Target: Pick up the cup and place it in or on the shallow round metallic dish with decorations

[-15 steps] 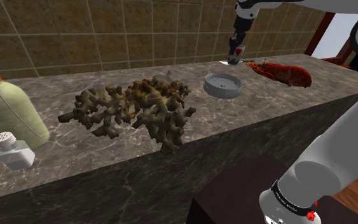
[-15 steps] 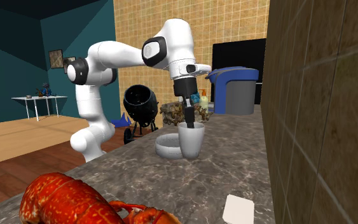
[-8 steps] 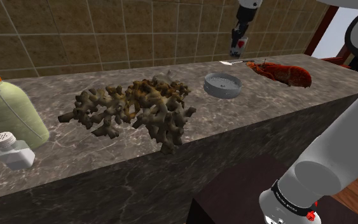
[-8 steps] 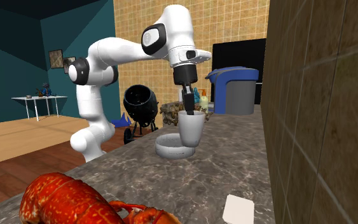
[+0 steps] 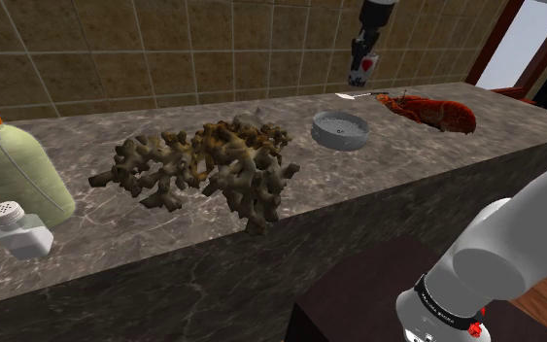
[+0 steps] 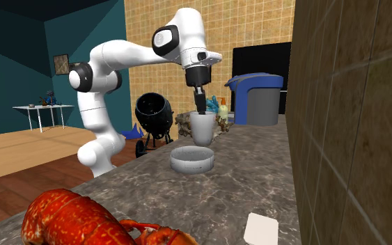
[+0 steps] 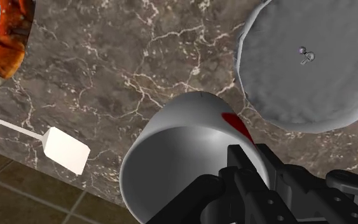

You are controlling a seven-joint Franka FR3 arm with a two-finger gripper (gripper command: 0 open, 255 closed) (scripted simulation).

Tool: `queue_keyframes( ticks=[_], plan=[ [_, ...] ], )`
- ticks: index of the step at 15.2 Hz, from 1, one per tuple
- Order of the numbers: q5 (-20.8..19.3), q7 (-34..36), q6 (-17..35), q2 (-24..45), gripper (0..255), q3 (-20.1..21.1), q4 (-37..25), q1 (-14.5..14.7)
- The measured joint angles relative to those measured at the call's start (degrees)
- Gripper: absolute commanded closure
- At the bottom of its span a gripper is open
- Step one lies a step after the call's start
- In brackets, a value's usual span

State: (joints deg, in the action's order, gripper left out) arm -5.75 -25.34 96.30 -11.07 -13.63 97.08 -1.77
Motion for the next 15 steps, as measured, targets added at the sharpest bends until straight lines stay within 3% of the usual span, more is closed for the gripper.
queue_keyframes(
  ticks=[9, 15],
  plan=[
    [-1.3, 11.7, -4.1, -10.3, 255, 8.4, 7.2, 3.6],
    [-1.4, 13.8, -0.8, -12.6, 255, 9.5, 13.1, 4.0]
  ],
)
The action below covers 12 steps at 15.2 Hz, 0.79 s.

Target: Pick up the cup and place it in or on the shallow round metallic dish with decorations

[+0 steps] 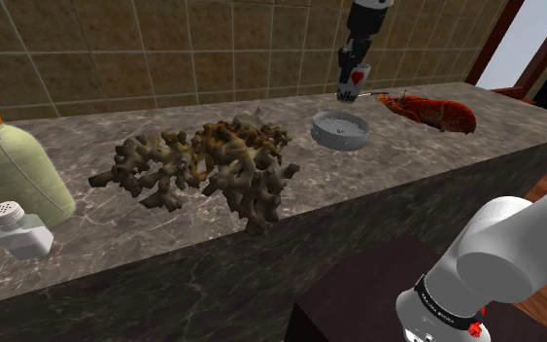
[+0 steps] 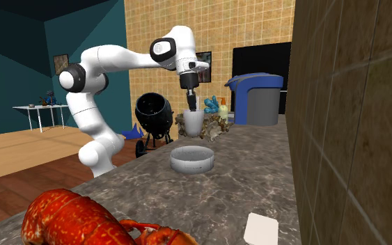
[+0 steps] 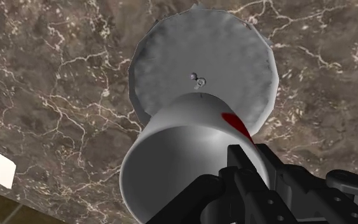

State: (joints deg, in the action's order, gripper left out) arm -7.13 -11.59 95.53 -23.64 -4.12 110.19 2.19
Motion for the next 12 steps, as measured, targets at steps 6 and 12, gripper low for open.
queue_keyframes(
  ticks=[6, 12],
  plan=[
    [-0.2, 0.6, 4.5, -1.5, 255, 0.0, 6.1, 0.0],
    [-0.4, 0.9, 8.9, -2.3, 255, -0.2, 11.3, -0.1]
  ],
)
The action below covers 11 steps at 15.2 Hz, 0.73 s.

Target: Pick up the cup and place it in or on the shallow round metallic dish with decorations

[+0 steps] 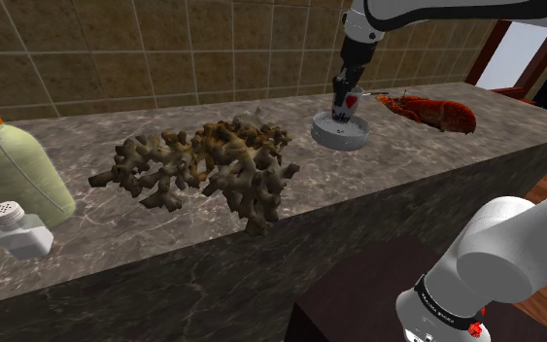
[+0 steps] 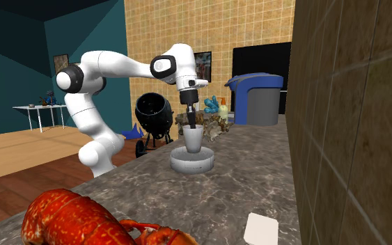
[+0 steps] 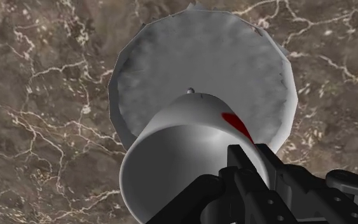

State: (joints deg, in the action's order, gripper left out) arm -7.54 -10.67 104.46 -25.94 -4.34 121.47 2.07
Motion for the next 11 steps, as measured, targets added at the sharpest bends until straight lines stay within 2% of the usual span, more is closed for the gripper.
queue_keyframes(
  ticks=[7, 8, 11],
  plan=[
    [0.0, 0.1, 0.9, -0.1, 255, 0.0, 1.0, 0.0],
    [0.0, 0.1, 0.9, -0.1, 0, 0.0, 1.0, 0.0],
    [0.0, 0.1, 0.9, -0.1, 0, 0.0, 1.0, 0.0]
  ],
)
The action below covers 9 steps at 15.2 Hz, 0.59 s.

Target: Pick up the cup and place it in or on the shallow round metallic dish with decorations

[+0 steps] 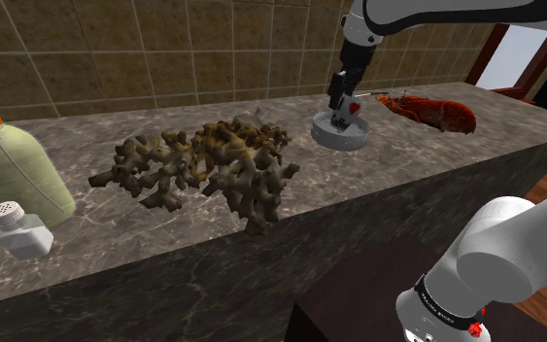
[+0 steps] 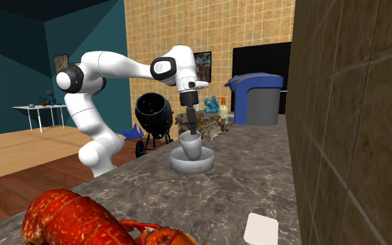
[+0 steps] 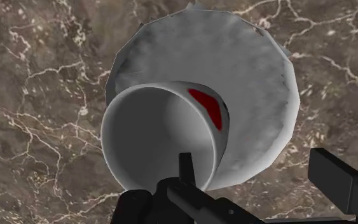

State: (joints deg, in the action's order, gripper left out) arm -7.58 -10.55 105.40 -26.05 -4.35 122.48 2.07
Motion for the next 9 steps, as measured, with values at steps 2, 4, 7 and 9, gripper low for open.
queue_keyframes(
  ticks=[2, 4, 7, 9],
  plan=[
    [0.0, 0.0, 0.0, 0.0, 0, 0.0, 0.0, 0.0],
    [0.1, 0.1, -0.8, -0.1, 0, 0.1, -0.7, 0.1],
    [0.3, 0.2, -5.7, -0.4, 0, 0.8, -5.3, 0.3],
    [0.3, -0.1, -6.9, -0.2, 0, 0.7, -6.7, 0.2]
  ],
)
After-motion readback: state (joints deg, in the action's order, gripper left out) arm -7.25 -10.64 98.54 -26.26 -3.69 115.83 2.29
